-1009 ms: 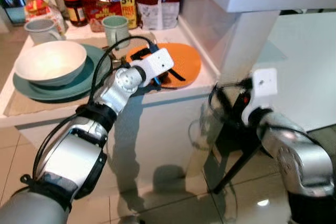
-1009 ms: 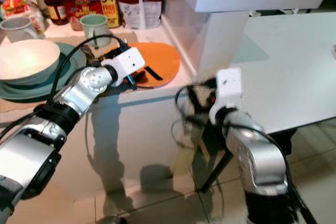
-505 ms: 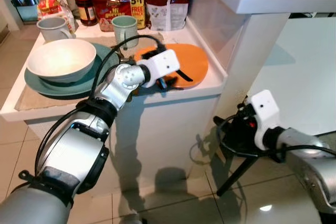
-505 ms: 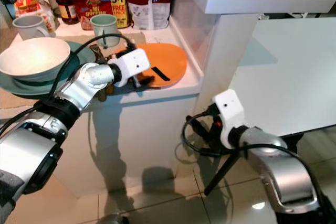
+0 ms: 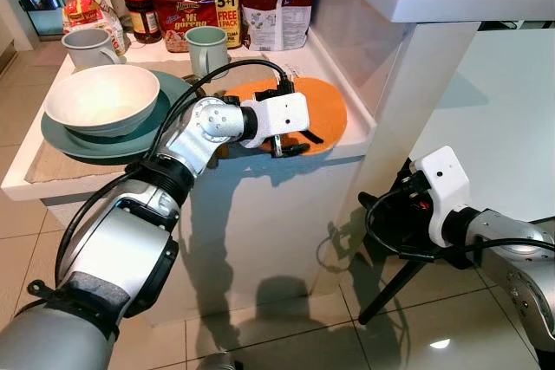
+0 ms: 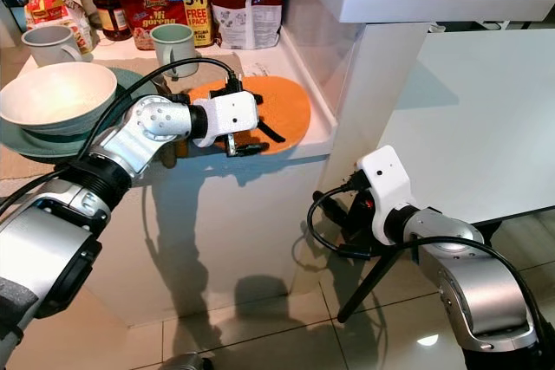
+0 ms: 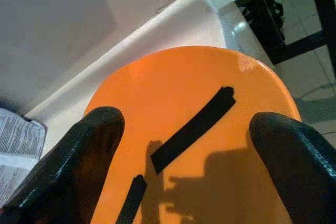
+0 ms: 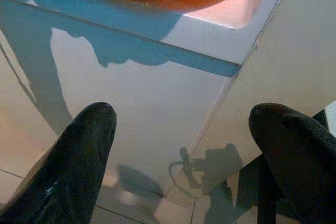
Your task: Setting the table
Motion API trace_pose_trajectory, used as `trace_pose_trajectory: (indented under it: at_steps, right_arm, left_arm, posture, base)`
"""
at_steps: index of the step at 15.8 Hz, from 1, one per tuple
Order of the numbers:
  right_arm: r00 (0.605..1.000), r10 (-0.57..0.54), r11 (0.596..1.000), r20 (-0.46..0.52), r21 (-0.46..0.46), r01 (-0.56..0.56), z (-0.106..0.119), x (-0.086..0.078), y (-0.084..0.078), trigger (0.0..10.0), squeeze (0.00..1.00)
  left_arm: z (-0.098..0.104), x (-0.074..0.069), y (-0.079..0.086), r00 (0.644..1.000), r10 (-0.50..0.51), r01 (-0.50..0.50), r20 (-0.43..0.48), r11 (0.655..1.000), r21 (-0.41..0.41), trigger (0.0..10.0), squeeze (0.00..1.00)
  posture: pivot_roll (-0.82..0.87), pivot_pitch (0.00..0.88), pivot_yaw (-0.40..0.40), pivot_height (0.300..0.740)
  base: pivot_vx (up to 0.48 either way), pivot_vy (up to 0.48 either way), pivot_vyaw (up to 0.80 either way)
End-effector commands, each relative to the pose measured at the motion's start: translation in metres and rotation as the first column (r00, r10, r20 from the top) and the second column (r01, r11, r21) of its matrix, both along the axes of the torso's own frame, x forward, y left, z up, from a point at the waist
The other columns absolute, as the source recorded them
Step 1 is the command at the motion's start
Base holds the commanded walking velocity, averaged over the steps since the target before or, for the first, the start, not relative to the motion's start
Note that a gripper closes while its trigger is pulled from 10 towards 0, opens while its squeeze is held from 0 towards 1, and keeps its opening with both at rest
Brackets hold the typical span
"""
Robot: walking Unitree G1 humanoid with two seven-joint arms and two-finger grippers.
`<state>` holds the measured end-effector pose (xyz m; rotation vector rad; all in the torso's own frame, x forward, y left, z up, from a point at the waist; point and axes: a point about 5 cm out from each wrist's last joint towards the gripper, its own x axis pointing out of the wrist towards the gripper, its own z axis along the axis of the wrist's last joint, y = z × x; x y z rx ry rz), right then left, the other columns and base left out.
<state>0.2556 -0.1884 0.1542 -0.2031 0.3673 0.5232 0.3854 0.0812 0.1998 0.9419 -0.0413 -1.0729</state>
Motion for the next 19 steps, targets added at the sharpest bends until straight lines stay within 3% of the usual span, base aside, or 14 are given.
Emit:
trace_pose_trajectory:
  at_steps: [1, 3, 5, 6, 8, 10, 14, 19]
  right_arm:
    - [1.0, 0.001, 1.0, 0.007, -0.006, -0.001, 0.002, 0.0, -0.004, 10.0, 0.0]
    - [1.0, 0.001, 1.0, 0.009, -0.006, -0.001, 0.003, 0.0, -0.004, 10.0, 0.0]
    - [1.0, 0.002, 1.0, 0.011, -0.008, -0.002, 0.003, 0.0, -0.004, 10.0, 0.0]
    - [1.0, 0.002, 1.0, 0.01, -0.008, -0.002, 0.003, 0.0, -0.004, 10.0, 0.0]
    - [1.0, 0.005, 1.0, 0.01, -0.006, -0.005, 0.003, 0.0, -0.002, 10.0, 0.0]
    - [1.0, 0.007, 1.0, 0.012, -0.007, -0.007, 0.004, 0.0, -0.001, 10.0, 0.0]
    - [1.0, 0.004, 1.0, 0.029, 0.003, -0.004, 0.008, 0.001, 0.003, 10.0, 0.0]
    - [1.0, 0.006, 1.0, 0.021, 0.0, -0.006, 0.007, -0.003, 0.004, 10.0, 0.0]
  left_arm:
    - [0.01, 0.001, -0.003, 1.0, -0.014, 0.015, 0.017, 0.999, -0.032, 10.0, 0.0]
    - [0.017, 0.004, -0.003, 0.999, 0.011, -0.008, 0.041, 0.997, -0.071, 10.0, 0.0]
    - [0.032, 0.013, 0.001, 0.986, 0.132, -0.113, 0.106, 0.98, -0.165, 10.0, 0.0]
    - [0.034, 0.015, 0.003, 0.975, 0.174, -0.151, 0.137, 0.974, -0.167, 10.0, 0.0]
    - [0.026, 0.021, 0.012, 0.943, 0.283, -0.264, 0.174, 0.957, -0.122, 10.0, 0.0]
    - [0.018, 0.023, 0.015, 0.921, 0.327, -0.318, 0.211, 0.945, -0.074, 10.0, 0.0]
    - [0.014, 0.029, 0.02, 0.835, 0.444, -0.453, 0.326, 0.89, -0.051, 10.0, 0.0]
    - [0.0, 0.025, 0.012, 0.884, 0.381, -0.408, 0.27, 0.911, 0.05, 10.0, 0.0]
  posture:
    - [-0.01, 0.0, -0.021, 0.74]
    - [-0.01, 0.0, -0.023, 0.74]
    - [-0.01, 0.0, -0.023, 0.74]
    - [-0.01, 0.0, -0.023, 0.74]
    - [-0.02, 0.0, -0.018, 0.74]
    - [-0.02, 0.0, -0.016, 0.74]
    - [-0.05, 0.0, 0.009, 0.74]
    - [-0.06, 0.004, 0.017, 0.74]
  base:
    - [0.0, 0.0, 0.0]
    - [0.0, 0.0, 0.0]
    - [0.0, 0.0, 0.0]
    - [0.0, 0.0, 0.0]
    - [0.0, 0.0, 0.0]
    - [0.0, 0.0, 0.0]
    - [0.0, 0.0, 0.0]
    - [0.0, 0.0, 0.0]
